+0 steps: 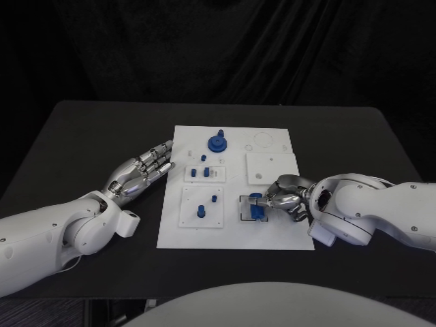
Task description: Assemble the parts on the task board
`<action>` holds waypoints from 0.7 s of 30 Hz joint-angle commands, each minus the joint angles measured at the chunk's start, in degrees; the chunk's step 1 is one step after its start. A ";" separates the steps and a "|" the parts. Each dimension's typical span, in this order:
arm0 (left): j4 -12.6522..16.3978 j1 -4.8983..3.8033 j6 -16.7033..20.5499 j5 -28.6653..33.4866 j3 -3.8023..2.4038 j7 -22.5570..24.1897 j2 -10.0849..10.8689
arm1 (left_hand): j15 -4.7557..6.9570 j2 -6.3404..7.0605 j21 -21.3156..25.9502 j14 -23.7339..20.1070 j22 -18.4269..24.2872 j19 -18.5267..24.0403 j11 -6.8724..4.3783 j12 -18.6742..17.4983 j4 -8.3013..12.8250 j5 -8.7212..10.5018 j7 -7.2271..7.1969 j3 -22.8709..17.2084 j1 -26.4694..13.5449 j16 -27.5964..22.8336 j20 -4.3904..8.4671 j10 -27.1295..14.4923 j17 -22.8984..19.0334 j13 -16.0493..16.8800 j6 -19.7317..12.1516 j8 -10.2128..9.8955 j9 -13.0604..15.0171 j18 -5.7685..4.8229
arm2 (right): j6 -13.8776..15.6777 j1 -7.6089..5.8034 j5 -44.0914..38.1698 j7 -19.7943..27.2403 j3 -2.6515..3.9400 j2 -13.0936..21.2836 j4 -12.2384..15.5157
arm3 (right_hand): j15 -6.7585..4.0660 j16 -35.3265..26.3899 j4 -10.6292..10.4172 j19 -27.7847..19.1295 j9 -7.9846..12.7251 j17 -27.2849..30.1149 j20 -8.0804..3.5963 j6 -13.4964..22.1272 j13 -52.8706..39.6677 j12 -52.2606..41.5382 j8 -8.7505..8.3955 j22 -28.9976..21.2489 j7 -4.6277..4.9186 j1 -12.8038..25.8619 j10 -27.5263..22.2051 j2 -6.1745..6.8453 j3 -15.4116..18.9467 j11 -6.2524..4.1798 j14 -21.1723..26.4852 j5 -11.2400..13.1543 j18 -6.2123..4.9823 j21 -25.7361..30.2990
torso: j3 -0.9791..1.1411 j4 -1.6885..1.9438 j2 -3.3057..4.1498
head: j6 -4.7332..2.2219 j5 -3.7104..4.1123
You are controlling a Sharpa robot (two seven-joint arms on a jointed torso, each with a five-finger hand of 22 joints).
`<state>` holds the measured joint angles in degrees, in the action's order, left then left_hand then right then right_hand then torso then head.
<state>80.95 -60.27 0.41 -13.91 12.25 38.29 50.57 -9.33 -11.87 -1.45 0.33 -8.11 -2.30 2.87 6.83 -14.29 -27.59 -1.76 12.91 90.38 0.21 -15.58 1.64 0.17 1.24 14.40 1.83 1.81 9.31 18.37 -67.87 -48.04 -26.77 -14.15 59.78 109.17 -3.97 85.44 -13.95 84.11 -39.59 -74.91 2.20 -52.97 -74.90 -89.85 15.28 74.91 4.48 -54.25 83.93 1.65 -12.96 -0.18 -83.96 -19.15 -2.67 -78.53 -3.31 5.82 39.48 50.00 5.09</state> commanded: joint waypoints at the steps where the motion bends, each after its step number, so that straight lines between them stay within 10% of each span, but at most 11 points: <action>1: 0.02 0.09 -0.76 0.30 -0.03 0.36 -0.16 | -0.24 -0.58 -0.16 0.01 -0.05 -0.17 0.38 0.32 -0.07 0.16 0.42 -0.41 0.12 -0.07 -0.31 0.05 -0.04 0.06 -0.10 -0.01 0.05 0.98 | -0.94 0.23 0.24 0.43 -0.07 -0.05 0.08 | 0.41 -0.27 -0.46 1.10 0.28 -3.04 0.43 0.32 -15.10 -0.15 -0.21 11.09 0.14 0.70 6.07 -0.15 0.86 0.52 -3.90 1.19 -0.30 0.37 | 0.01 0.01 -0.08 | 0.00 -0.08; 21: -0.35 0.22 -0.94 0.31 -0.03 0.36 -0.41 | -0.30 -0.61 -0.18 0.05 -0.13 -0.21 0.37 0.30 -0.08 0.29 0.66 -0.43 0.10 -0.05 -0.35 0.02 -0.03 0.06 -0.17 -0.02 0.04 0.97 | -2.73 0.25 0.24 1.23 -0.07 -0.21 -0.06 | 0.17 0.14 -1.88 1.37 0.52 -3.64 0.26 -0.47 -15.10 -0.15 1.78 11.28 -0.27 0.47 6.07 -0.47 5.76 0.19 -4.04 9.70 -0.20 -0.03 | 0.04 0.02 -0.06 | 0.00 -0.49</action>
<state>80.55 -60.21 0.16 -13.91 12.24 38.18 50.28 -9.32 -11.87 -1.45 0.33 -8.20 -2.30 2.87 6.83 -14.38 -27.59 -1.51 12.68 90.38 0.21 -15.58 1.64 0.18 1.24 14.24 1.83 1.82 9.31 16.58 -67.79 -47.93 -26.21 -14.20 59.58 109.12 -3.97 85.44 -15.73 83.95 -39.00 -74.91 2.37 -53.10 -74.94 -89.85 16.77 74.91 4.35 -53.82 84.13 1.51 -7.63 0.01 -83.96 -10.09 -2.67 -78.31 -3.27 5.82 39.41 50.00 4.58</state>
